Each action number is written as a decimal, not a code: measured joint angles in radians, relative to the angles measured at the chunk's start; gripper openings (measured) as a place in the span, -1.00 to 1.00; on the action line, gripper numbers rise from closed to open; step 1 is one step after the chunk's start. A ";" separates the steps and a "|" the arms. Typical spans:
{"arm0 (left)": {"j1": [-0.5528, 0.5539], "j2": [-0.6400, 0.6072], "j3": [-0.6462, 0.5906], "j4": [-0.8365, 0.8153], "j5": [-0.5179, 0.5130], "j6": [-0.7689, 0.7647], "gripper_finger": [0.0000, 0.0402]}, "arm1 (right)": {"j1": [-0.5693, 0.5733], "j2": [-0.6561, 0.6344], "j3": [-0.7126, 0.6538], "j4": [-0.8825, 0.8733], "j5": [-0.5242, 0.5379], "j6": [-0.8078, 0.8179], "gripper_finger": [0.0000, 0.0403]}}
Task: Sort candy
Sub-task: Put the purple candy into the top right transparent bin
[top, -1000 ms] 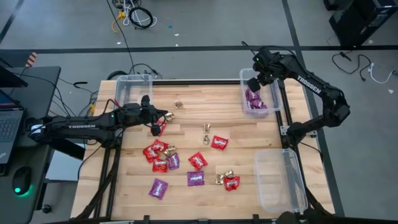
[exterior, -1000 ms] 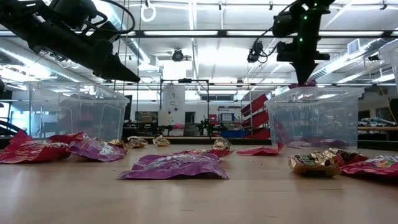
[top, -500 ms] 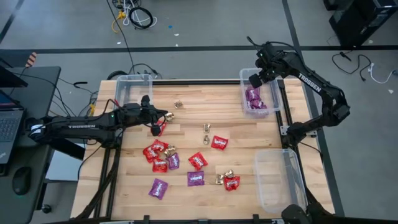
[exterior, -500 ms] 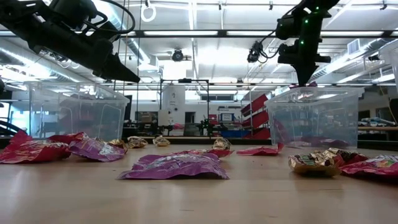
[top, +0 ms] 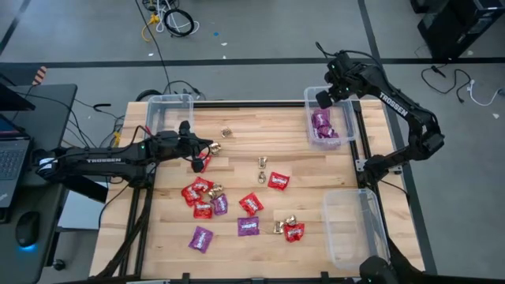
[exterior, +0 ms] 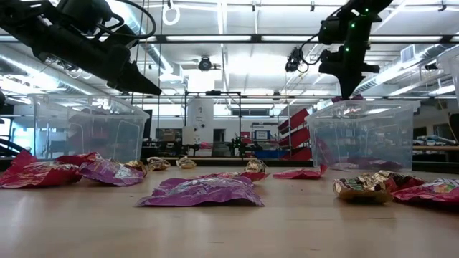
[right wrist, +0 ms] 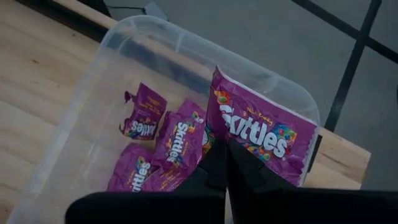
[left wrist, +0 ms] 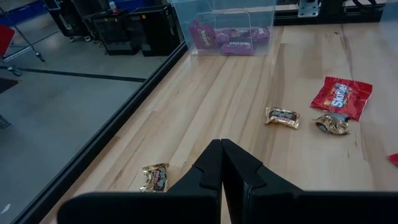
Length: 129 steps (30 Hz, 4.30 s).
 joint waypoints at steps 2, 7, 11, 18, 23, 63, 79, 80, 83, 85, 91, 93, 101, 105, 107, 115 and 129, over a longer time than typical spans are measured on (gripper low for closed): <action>0.000 0.000 0.000 0.000 0.000 0.000 -0.96 | -0.008 0.000 0.000 0.000 0.000 0.000 -1.00; 0.000 0.000 0.000 0.000 0.000 0.000 -0.96 | -0.030 0.000 0.000 -0.004 -0.024 0.009 -1.00; 0.000 0.000 0.000 0.000 0.000 0.000 -0.96 | -0.042 0.000 0.000 -0.004 -0.051 0.034 -1.00; 0.000 0.000 0.000 -0.002 0.000 0.000 -0.96 | -0.058 0.000 0.000 -0.046 -0.159 0.097 -1.00; 0.000 0.000 0.000 -0.012 0.000 0.000 -0.96 | -0.058 0.000 0.000 -0.124 -0.166 0.114 -1.00; 0.000 0.000 0.000 -0.027 0.000 -0.013 -0.96 | 0.140 -0.001 -0.154 -0.140 -0.181 0.196 -1.00; 0.000 0.000 0.000 -0.027 0.000 -0.021 -0.96 | 0.148 -0.001 -0.227 0.019 -0.135 0.237 -1.00; 0.000 0.000 0.000 -0.027 0.000 -0.021 -0.96 | 0.148 -0.001 -0.227 0.024 -0.131 0.237 -1.00; 0.000 0.000 0.000 -0.027 0.000 -0.021 -0.96 | 0.148 -0.001 -0.227 0.039 -0.129 0.233 -1.00; 0.000 0.000 0.000 -0.027 0.000 -0.021 -0.96 | 0.148 -0.001 -0.227 0.045 -0.129 0.232 -1.00; 0.000 0.000 0.000 -0.027 0.000 -0.020 -0.96 | 0.148 -0.001 -0.227 0.045 -0.127 0.234 -1.00; 0.000 0.000 0.000 -0.027 0.000 -0.019 -0.96 | 0.148 -0.001 -0.227 0.045 -0.127 0.231 -1.00; 0.000 0.000 0.000 -0.027 0.000 -0.019 -0.96 | 0.148 -0.001 -0.227 0.045 -0.127 0.219 -1.00; 0.000 0.000 0.000 -0.027 0.000 -0.019 -0.96 | 0.148 -0.001 -0.227 0.045 -0.127 0.219 -0.97; 0.000 0.000 0.000 -0.027 0.000 -0.019 -0.96 | 0.148 -0.001 -0.227 0.045 -0.127 0.219 -0.96; 0.000 0.000 0.000 -0.027 0.000 -0.019 -0.96 | 0.148 -0.001 -0.227 0.045 -0.127 0.218 -0.86; 0.000 0.000 0.000 -0.027 0.000 -0.024 -0.96 | 0.148 -0.055 -0.227 0.038 -0.135 0.211 -0.82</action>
